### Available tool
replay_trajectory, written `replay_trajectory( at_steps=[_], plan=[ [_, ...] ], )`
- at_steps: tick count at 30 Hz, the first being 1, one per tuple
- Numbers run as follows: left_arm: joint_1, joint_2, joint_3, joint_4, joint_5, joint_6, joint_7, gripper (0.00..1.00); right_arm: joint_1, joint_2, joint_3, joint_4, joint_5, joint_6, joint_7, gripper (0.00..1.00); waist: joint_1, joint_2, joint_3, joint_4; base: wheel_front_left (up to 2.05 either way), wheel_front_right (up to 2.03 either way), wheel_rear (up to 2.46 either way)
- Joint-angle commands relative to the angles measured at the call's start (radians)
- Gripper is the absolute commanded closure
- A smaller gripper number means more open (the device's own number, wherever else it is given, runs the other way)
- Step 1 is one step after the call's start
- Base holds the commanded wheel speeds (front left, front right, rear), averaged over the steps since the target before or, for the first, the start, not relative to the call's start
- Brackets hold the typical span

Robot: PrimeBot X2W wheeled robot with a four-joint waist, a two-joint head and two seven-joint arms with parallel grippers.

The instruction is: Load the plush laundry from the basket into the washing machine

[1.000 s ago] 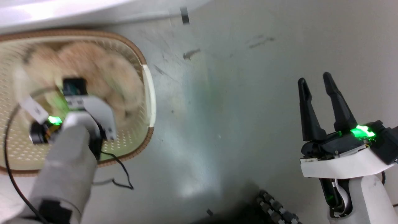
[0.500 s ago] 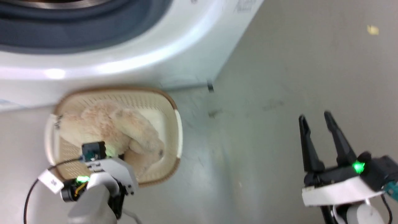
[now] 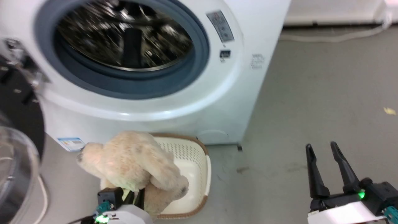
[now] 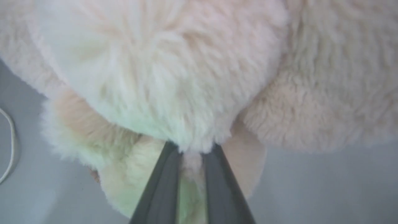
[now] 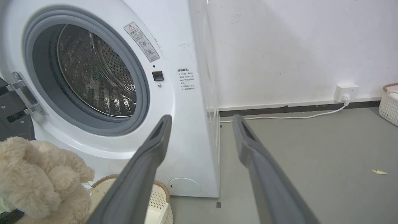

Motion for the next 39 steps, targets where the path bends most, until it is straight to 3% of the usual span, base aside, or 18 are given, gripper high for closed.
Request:
replay_trajectory(
  at_steps=[1, 11, 16, 23, 29, 33, 39],
  plan=[
    [0.016, -0.004, 0.0, -0.048, 0.023, -0.008, -0.006, 1.0, 0.019, 0.0, -0.007, -0.005, -0.004, 0.001, -0.004, 0.0, 0.0004, -0.0001, -0.065, 0.048, 0.0, 0.0, 0.0],
    [0.039, -0.004, 0.051, -0.266, 0.062, -0.012, -0.006, 1.0, 0.04, 0.001, -0.004, -0.013, 0.001, 0.001, -0.004, 0.0, 0.0004, -0.0001, -0.087, 0.053, 0.0, 0.0, 0.0],
    [-0.03, 0.021, 0.054, -0.339, 0.093, -0.013, -0.006, 1.0, 0.019, 0.001, 0.016, -0.022, 0.008, 0.001, -0.004, 0.0, 0.0004, -0.0001, -0.027, 0.03, 0.0, 0.0, 0.0],
    [-0.27, 0.095, 0.067, -0.396, 0.117, -0.013, 0.093, 1.0, -0.074, 0.001, 0.043, -0.038, 0.013, 0.001, -0.004, 0.0, 0.0004, -0.0001, 0.136, -0.031, 0.0, 0.0, 0.0],
    [-0.478, 0.155, 0.099, -0.351, 0.11, -0.016, 0.186, 1.0, -0.154, 0.001, 0.053, -0.049, 0.03, 0.001, -0.004, 0.0, 0.0004, -0.0001, 0.276, -0.078, 0.0, 0.0, 0.0],
    [-0.685, 0.229, 0.095, -0.248, 0.149, -0.023, 0.25, 1.0, -0.223, 0.001, 0.054, -0.048, 0.071, 0.001, -0.004, 0.0, 0.0004, -0.0001, 0.396, -0.13, 0.0, 0.0, 0.0],
    [-0.879, 0.283, 0.083, -0.119, 0.181, -0.029, 0.295, 1.0, -0.264, 0.001, 0.069, -0.039, 0.108, 0.001, -0.004, 0.0, 0.0004, -0.0001, 0.478, -0.175, 0.0, 0.0, 0.0]
  ],
)
